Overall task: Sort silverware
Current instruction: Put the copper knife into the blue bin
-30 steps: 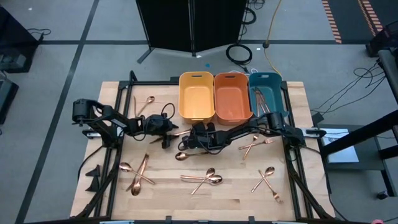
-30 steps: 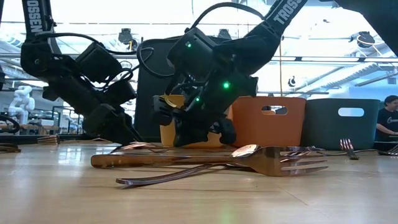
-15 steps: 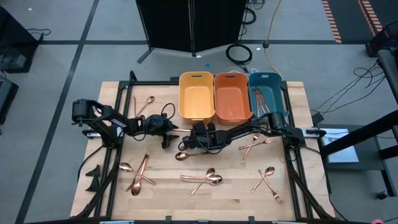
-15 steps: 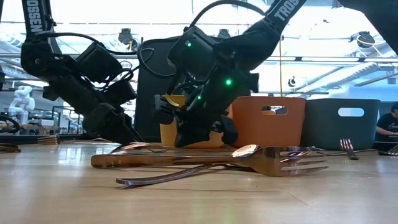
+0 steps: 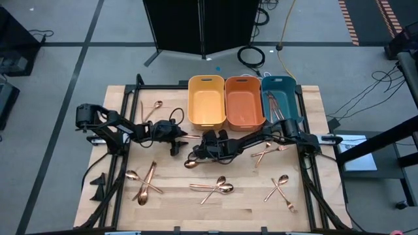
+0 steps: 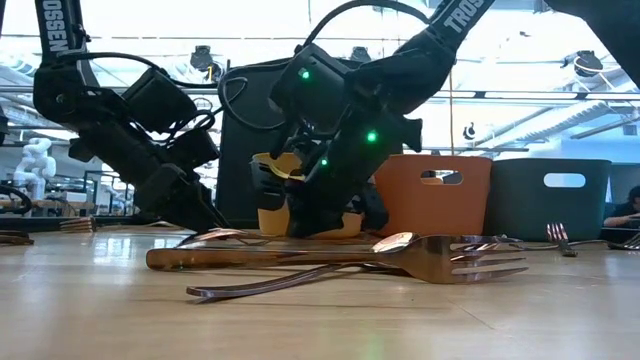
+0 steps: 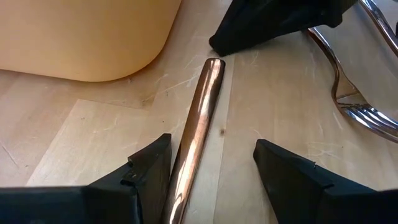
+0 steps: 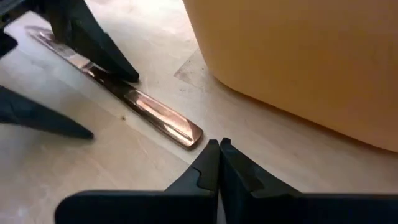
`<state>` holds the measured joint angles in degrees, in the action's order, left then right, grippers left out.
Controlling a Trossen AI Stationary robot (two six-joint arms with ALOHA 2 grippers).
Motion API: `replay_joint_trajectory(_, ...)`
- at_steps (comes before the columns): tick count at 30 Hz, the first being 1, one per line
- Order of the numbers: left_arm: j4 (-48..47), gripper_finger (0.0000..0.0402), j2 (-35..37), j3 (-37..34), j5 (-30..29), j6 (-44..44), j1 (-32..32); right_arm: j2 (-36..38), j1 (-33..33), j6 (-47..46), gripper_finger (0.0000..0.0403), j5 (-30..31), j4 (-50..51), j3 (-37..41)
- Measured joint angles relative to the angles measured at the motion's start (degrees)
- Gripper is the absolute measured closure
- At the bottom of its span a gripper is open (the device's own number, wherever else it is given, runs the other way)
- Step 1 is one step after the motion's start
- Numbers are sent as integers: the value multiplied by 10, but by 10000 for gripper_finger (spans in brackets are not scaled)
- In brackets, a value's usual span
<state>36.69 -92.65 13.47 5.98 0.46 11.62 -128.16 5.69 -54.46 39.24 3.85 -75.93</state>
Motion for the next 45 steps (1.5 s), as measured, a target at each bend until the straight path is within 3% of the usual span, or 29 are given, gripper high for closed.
replay_joint_trajectory(9,3,172,0,0,0,-1,0,13,-5,57,403,-13,-50,3)
replay_joint_trajectory(16,5,172,0,-1,0,-1,0,15,-6,102,403,18,-115,1)
replay_joint_trajectory(45,4,172,0,-1,1,-1,0,-24,-19,41,403,-10,-93,-3)
